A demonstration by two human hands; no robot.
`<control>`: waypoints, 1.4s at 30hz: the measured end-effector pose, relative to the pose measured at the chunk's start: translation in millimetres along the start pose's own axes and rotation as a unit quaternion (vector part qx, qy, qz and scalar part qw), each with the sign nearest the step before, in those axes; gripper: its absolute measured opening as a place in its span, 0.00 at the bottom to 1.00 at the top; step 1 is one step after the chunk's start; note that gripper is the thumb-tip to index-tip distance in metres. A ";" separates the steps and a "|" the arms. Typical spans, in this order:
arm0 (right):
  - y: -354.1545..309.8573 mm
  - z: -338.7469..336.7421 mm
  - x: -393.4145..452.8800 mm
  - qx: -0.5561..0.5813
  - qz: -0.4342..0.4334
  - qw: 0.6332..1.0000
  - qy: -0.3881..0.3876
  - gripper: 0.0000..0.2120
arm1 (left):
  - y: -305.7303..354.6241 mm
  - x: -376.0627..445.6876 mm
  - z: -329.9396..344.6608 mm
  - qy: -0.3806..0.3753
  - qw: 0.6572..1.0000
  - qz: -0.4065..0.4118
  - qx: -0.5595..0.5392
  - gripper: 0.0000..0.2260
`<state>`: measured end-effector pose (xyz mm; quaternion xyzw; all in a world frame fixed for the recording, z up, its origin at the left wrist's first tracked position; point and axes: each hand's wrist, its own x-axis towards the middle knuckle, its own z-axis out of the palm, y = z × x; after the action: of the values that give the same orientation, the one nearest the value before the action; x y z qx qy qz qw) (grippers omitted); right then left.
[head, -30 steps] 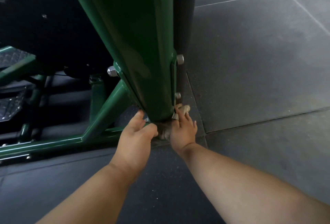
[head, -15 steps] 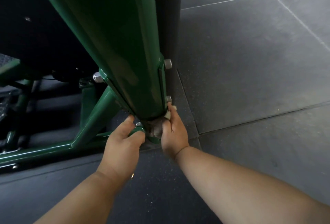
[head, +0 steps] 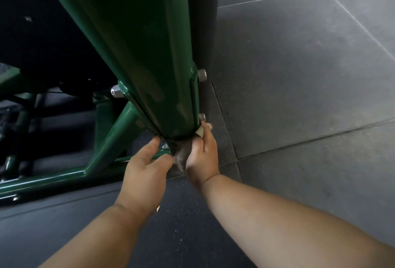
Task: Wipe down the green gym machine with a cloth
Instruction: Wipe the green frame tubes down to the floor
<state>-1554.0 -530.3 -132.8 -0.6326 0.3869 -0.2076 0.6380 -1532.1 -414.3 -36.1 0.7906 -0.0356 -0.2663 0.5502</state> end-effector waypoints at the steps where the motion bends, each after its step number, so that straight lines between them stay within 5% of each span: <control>1: 6.7 -1.0 2.8 -0.001 0.030 0.999 -0.017 0.25 | -1.6 0.6 0.2 -0.003 1.000 0.003 0.001 0.24; 5: 28.1 -12.0 18.8 -0.026 0.106 0.991 -0.071 0.23 | -7.3 3.4 0.1 -0.013 1.000 -0.017 0.001 0.25; 15: -16.6 -2.2 1.6 0.086 0.110 0.990 -0.019 0.27 | -4.3 3.3 0.7 -0.014 0.999 -0.030 -0.034 0.26; 21: -50.6 -29.3 10.0 0.066 0.208 0.973 -0.076 0.15 | -6.2 7.4 0.9 -0.009 0.999 -0.031 -0.027 0.20; 26: -76.6 -42.8 3.6 0.100 0.242 0.964 -0.046 0.15 | 0.9 5.0 -0.6 -0.016 0.999 -0.040 -0.024 0.18; 29: -76.9 -48.6 -6.6 0.094 0.252 0.963 -0.020 0.16 | -5.0 5.8 -5.5 -0.027 0.999 -0.043 -0.013 0.30; 31: -65.8 -44.1 -16.7 0.033 0.245 0.969 0.006 0.16 | -6.0 3.6 -13.3 -0.033 0.997 -0.064 0.000 0.33; 34: -54.9 -23.3 -39.1 0.011 0.227 0.974 -0.003 0.13 | -16.8 0.7 -18.7 -0.001 0.993 -0.120 -0.013 0.24; 37: -44.0 -1.0 -50.9 0.080 0.247 0.965 -0.040 0.24 | -30.0 1.0 -17.1 -0.037 0.964 -0.250 -0.079 0.28; 42: -38.7 1.8 -44.9 0.190 0.318 0.926 -0.073 0.09 | -35.6 -2.2 -16.2 -0.086 0.922 -0.341 -0.160 0.15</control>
<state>-1571.5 -499.6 -85.2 -0.3564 0.4735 -0.0169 0.8053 -1534.9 -385.7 -62.8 0.6304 0.2320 -0.5068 0.5403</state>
